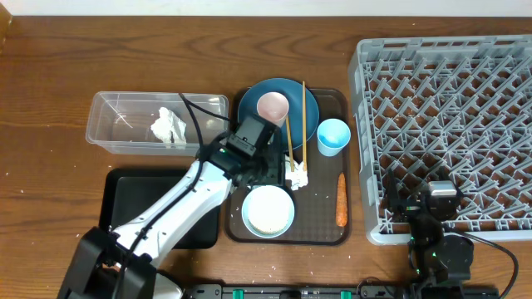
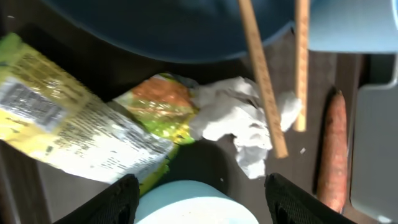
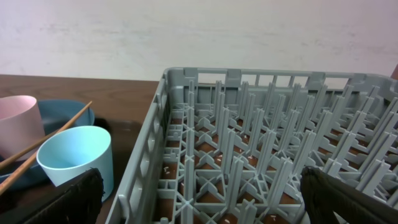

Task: Sort waste into correct bins and load items into the dishwasher rack
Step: 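Reach the left gripper back to the tray and grasp remaining tissue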

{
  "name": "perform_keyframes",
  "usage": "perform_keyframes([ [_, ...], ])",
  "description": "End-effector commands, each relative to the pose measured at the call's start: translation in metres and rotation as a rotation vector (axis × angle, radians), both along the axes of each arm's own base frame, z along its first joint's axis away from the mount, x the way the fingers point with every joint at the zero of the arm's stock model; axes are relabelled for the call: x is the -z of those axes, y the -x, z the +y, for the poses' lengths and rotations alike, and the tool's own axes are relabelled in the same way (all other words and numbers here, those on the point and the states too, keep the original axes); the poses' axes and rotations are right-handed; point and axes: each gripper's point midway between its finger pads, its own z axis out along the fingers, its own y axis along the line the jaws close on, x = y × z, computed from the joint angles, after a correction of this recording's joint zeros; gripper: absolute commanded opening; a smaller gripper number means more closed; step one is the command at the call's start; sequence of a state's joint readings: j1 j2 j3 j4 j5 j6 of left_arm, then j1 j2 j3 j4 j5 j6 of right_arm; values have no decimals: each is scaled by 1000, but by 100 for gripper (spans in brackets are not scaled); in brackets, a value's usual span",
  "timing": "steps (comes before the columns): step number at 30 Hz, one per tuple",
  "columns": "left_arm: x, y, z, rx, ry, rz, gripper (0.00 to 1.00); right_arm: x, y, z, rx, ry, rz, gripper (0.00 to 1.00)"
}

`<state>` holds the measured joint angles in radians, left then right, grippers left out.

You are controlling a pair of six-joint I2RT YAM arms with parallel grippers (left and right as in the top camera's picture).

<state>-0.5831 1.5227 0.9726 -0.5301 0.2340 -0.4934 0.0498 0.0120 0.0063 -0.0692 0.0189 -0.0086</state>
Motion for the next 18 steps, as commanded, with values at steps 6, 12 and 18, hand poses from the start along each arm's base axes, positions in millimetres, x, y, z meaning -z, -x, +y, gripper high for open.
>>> perform_keyframes([
  [6, 1, 9, -14, 53, -25, -34, 67, 0, 0, -2, 9, 4, -1, 99],
  [12, 1, 7, -12, 49, -45, -51, 67, 0, 0, -2, 9, 4, -1, 99],
  [18, 2, -4, 0, 10, -114, -104, 66, 0, 0, -2, 9, 4, -1, 99],
])
